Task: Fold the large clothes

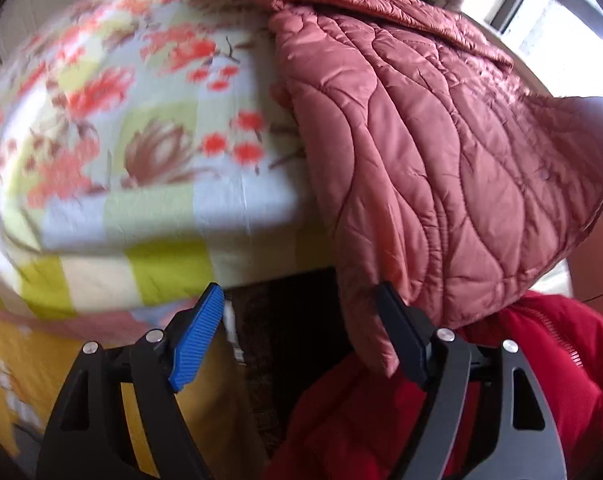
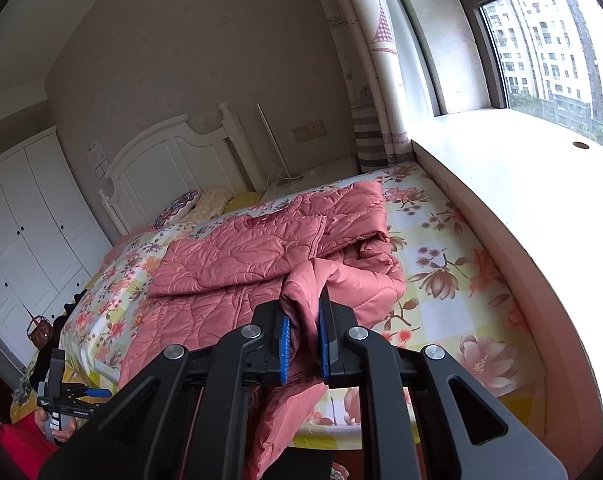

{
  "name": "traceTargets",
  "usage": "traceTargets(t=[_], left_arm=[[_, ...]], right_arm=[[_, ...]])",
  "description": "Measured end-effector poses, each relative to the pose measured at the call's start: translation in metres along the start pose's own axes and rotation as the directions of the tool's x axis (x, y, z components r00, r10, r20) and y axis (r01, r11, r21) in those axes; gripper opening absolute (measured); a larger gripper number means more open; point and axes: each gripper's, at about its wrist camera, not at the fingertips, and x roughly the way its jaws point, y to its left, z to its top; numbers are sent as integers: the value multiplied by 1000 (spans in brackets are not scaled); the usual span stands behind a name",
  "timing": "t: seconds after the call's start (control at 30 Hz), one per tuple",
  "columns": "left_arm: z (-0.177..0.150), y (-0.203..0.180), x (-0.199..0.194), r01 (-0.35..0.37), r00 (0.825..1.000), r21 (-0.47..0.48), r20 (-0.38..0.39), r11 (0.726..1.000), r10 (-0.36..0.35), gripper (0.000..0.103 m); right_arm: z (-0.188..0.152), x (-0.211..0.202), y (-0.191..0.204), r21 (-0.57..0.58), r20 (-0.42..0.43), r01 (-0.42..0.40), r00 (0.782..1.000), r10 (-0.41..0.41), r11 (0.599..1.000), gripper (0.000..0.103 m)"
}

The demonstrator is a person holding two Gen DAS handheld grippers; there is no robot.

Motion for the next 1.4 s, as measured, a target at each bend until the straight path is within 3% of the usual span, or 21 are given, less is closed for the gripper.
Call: traceTargets(t=[0.17,0.3,0.47,0.5,0.53,0.57,0.67,0.77,0.83,1.03,1.23,1.4], left_arm=[[-7,-8,11,20,1000,54,-3,998,-20,79],[-3,-3,12,96,995,31,7,995,-96,79],[9,-22,30,134,991,67,-23,989,-132,76],[11,-26,33,136,991,72,-29,988,-134,61],[15,-31,37,159,987,71,-50,985,-155,21],[18,-33,40,174,983,66,-71,983,-169,8],[25,-41,44,175,982,74,-85,982,-168,6],[28,-40,25,192,981,83,-38,978,-190,5],[38,-41,-4,209,976,91,45,974,-214,5],[64,-43,-83,217,941,111,240,970,-238,5],[68,-30,-97,233,930,61,277,970,-241,5],[85,-9,-129,268,897,16,361,963,-255,5]], right_arm=[[1,2,3,-10,-5,-5,1000,5,1000,12],[1,2,3,-13,-7,3,1000,-3,1000,12],[0,1,3,-13,-5,4,1000,-4,1000,12],[0,1,3,-14,-4,6,1000,-7,1000,12],[0,1,2,-12,-6,5,1000,-6,1000,12],[-1,1,1,-10,-6,4,1000,-4,1000,12],[-2,0,-2,-1,-1,-1,1000,1,1000,12],[-5,-4,-4,5,5,-5,1000,5,1000,12],[-5,-6,-4,3,8,-8,1000,8,1000,12],[0,-23,0,16,60,-37,998,36,999,12],[-5,-46,2,41,98,-83,992,79,996,12],[11,-62,6,56,155,-138,980,128,989,12]])
